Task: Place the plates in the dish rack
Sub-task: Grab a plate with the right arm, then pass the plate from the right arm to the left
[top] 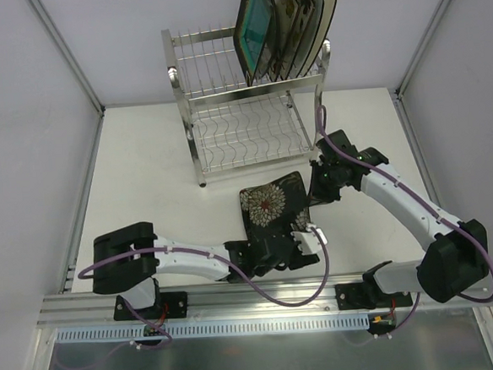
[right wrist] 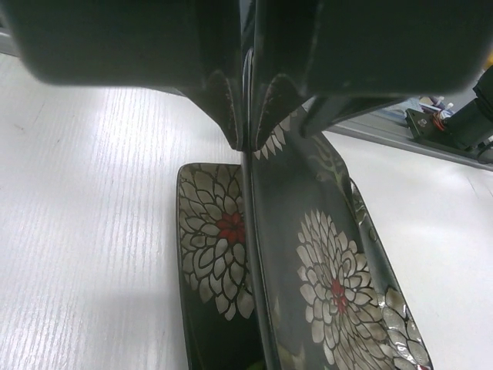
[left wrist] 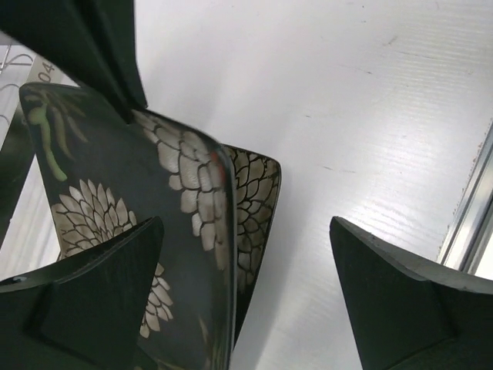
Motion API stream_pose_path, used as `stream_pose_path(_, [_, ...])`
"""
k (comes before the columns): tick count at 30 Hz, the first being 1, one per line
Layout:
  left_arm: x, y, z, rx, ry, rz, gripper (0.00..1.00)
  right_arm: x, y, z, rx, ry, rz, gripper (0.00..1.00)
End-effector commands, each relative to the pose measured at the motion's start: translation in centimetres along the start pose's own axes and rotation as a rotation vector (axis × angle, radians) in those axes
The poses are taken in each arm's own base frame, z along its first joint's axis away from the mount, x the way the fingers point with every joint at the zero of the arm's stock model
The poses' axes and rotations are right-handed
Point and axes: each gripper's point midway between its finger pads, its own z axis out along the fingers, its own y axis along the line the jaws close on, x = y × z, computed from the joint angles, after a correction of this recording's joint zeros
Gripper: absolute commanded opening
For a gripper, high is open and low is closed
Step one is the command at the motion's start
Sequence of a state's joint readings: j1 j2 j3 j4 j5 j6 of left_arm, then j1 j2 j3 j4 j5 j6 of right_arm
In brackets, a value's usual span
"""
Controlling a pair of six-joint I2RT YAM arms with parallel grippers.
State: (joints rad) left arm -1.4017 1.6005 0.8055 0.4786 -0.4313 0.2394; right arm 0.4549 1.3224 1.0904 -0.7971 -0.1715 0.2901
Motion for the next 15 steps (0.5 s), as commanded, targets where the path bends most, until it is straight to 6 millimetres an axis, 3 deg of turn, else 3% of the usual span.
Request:
stream_pose_path(1, [-4.0, 1.2, 1.2, -0.124, -0.11, 0.025, 0.87, -1.7, 2.3, -2.8, -0.087, -0.082, 0.014, 0.01])
stream_pose_path(7, [-4.3, 2.8, 2.0, -0.26, -0.11, 0.053, 0.74, -1.7, 2.3, -3.0, -0.092, -0.088, 0.012, 0.01])
stream_pose_path(15, [-3.9, 2.3, 2.9, -0.263, -0.093, 0.079, 0.51, -1.6, 2.2, -3.0, -0.094, -0.091, 0.008, 0.01])
